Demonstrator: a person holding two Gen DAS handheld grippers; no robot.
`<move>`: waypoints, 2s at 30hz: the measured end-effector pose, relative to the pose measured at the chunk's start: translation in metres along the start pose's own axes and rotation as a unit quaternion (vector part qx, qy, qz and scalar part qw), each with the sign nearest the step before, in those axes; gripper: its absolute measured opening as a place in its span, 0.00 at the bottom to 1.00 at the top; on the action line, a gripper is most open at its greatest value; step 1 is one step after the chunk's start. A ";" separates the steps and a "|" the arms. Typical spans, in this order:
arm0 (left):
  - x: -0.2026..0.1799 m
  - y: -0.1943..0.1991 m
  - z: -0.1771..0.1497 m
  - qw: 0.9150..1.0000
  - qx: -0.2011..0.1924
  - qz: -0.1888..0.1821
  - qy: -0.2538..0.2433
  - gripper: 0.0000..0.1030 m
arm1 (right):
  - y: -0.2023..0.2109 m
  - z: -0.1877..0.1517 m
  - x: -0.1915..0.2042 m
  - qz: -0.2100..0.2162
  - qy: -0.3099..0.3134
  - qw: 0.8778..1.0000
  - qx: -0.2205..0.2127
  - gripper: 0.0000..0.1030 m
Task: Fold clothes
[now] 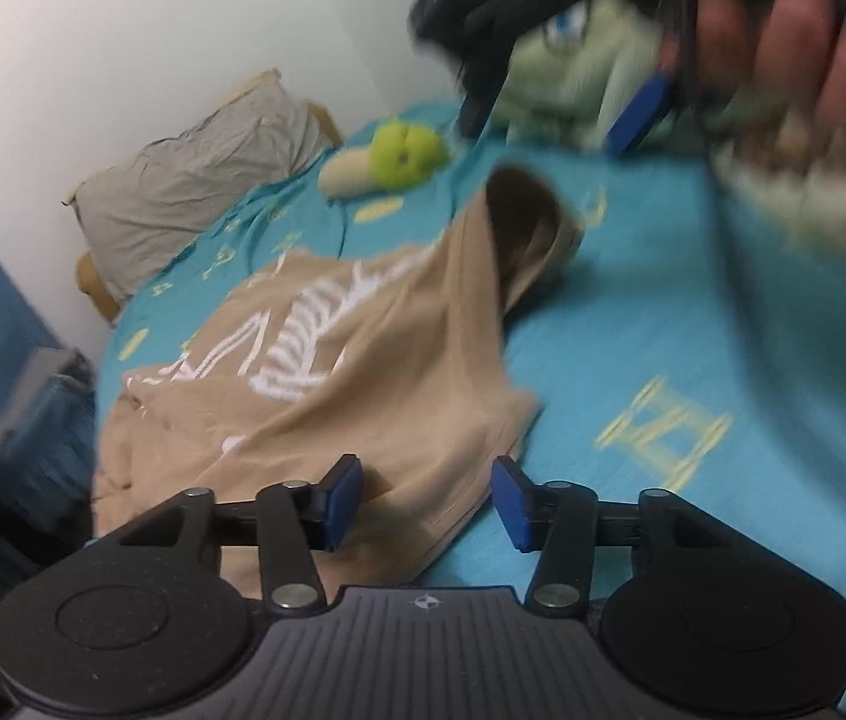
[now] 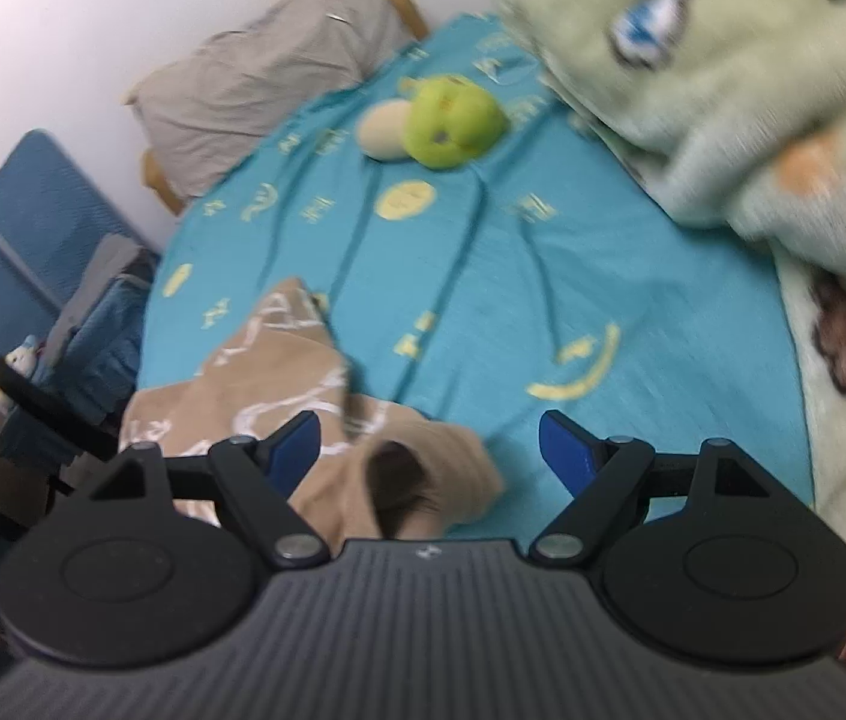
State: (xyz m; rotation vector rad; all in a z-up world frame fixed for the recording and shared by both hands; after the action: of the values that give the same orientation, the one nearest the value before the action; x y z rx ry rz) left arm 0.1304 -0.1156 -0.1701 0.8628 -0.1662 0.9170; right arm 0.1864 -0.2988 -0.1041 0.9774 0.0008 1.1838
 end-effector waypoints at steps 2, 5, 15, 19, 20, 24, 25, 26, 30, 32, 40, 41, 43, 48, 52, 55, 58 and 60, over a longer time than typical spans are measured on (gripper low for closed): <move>0.011 0.000 -0.001 1.000 -0.004 0.000 0.029 0.52 | -0.004 0.000 -0.006 0.000 -0.017 1.000 0.009 0.79; 0.029 0.004 -0.001 0.996 -0.014 -0.005 0.084 0.20 | -0.011 0.000 -0.016 -0.001 -0.042 0.999 0.023 0.79; 0.114 0.039 0.003 0.936 -0.096 -0.040 0.336 0.09 | -0.026 -0.015 -0.008 0.004 -0.006 0.998 0.065 0.79; 0.142 0.056 0.001 0.899 -0.130 -0.056 0.414 0.09 | -0.031 -0.022 -0.003 0.003 0.020 0.996 0.082 0.79; 0.147 0.059 -0.001 0.892 -0.136 -0.057 0.427 0.09 | -0.033 -0.024 -0.001 0.002 0.029 0.996 0.088 0.79; 0.165 0.079 -0.006 0.860 -0.173 -0.062 0.476 0.08 | -0.044 -0.035 0.007 -0.012 0.071 0.992 0.107 0.79; 0.169 0.082 -0.006 0.853 -0.181 -0.063 0.485 0.08 | -0.045 -0.037 0.008 -0.013 0.078 0.991 0.109 0.79; 0.173 0.085 -0.007 0.848 -0.187 -0.065 0.492 0.08 | -0.047 -0.039 0.009 -0.014 0.086 0.990 0.110 0.79; 0.186 0.097 -0.015 0.821 -0.210 -0.063 0.527 0.08 | -0.040 -0.039 0.019 -0.012 0.105 0.991 0.081 0.79; 0.190 0.103 -0.018 0.813 -0.220 -0.059 0.536 0.08 | -0.028 -0.037 0.030 0.014 0.122 0.991 0.054 0.79; 0.193 0.113 -0.019 0.805 -0.231 -0.048 0.544 0.08 | -0.005 -0.064 0.082 0.094 0.261 0.960 0.034 0.79; 0.192 0.112 -0.019 0.805 -0.230 -0.045 0.545 0.08 | -0.005 -0.071 0.088 0.090 0.291 0.952 0.030 0.79; 0.192 0.112 -0.019 0.807 -0.226 -0.041 0.544 0.08 | -0.003 -0.080 0.099 0.090 0.331 0.939 0.021 0.79; 0.189 0.111 -0.019 0.812 -0.220 -0.033 0.539 0.08 | 0.009 -0.087 0.114 0.133 0.334 0.933 0.007 0.79; 0.187 0.113 -0.017 0.812 -0.224 -0.027 0.538 0.08 | -0.001 -0.087 0.115 0.107 0.330 0.938 -0.003 0.79; 0.188 0.113 -0.018 0.811 -0.221 -0.016 0.542 0.08 | -0.011 -0.073 0.099 0.071 0.271 0.960 -0.007 0.79; 0.189 0.114 -0.020 0.807 -0.218 -0.014 0.549 0.08 | -0.007 -0.051 0.074 0.058 0.183 0.981 -0.020 0.79; 0.189 0.115 -0.021 0.804 -0.219 -0.019 0.553 0.08 | 0.002 -0.039 0.057 0.060 0.118 0.991 -0.031 0.79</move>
State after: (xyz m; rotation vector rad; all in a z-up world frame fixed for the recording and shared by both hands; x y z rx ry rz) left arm 0.1567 0.0529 -0.0284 -0.1889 0.6388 1.1534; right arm 0.1910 -0.2295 -0.0997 0.7869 0.0940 1.3974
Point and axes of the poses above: each gripper's, at about its wrist camera, not at the fingertips, and y roughly against the way its jaws point, x to its left, z to its top, the point moved 3 cm from there along -y, roughly the way its jaws point, and after that the axes turned 3 degrees about -x, right-handed, at the moved point
